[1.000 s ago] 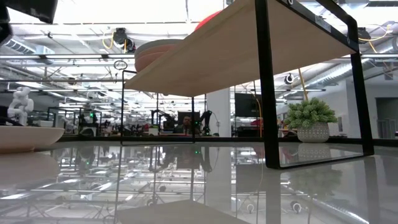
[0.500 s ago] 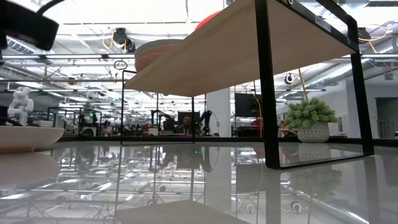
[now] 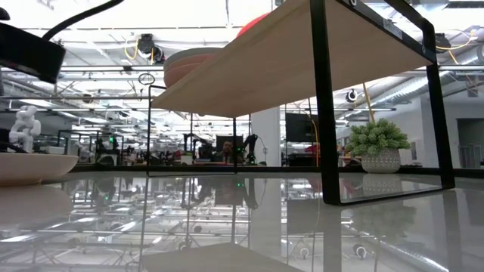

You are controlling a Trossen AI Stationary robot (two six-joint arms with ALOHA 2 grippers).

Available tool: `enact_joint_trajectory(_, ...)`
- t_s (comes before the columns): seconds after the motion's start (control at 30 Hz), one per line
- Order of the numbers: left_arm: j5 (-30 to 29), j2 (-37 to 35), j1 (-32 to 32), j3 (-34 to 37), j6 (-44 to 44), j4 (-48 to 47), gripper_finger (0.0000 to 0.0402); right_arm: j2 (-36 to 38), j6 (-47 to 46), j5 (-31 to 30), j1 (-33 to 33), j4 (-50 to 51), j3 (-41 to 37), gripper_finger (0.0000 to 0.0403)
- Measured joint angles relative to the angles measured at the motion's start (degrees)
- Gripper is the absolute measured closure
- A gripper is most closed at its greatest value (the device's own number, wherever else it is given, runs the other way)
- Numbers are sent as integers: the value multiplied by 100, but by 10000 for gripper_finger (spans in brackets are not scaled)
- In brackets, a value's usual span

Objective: Place and stack plates onto a shelf
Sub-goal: Stack the large brown plate on top of the large gray plate on the shelf

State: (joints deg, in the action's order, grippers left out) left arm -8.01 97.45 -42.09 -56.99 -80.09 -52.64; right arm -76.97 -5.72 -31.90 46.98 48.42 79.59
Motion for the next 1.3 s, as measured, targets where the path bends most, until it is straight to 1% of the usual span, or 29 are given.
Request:
enact_joint_trajectory(0.27,0,0,0,0,165,22,312,0,38,0,0,2,0,293)
enact_joint_trajectory(0.4,29,0,30,-19,361,-15,357,0,38,0,0,4,0,293)
enact_joint_trajectory(0.5,45,0,89,-108,577,-213,387,0,38,0,0,4,0,293)
enact_joint_trajectory(0.6,48,2,170,-336,720,-498,392,0,38,0,0,9,0,293)
enact_joint_trajectory(0.7,76,2,223,-747,943,-970,393,0,0,4,0,49,0,293)
enact_joint_trajectory(0.87,73,7,275,-1771,1307,-2079,393,0,-223,11,0,286,-1,293)
enact_joint_trajectory(0.97,72,7,275,-2426,1444,-2568,393,0,-338,15,0,421,-2,293)
enact_joint_trajectory(1.13,-24,7,260,-3358,1675,-3191,393,0,-385,15,0,469,-2,293)
enact_joint_trajectory(1.3,-106,7,258,-3985,2205,-3554,393,0,-387,15,0,535,-2,293)
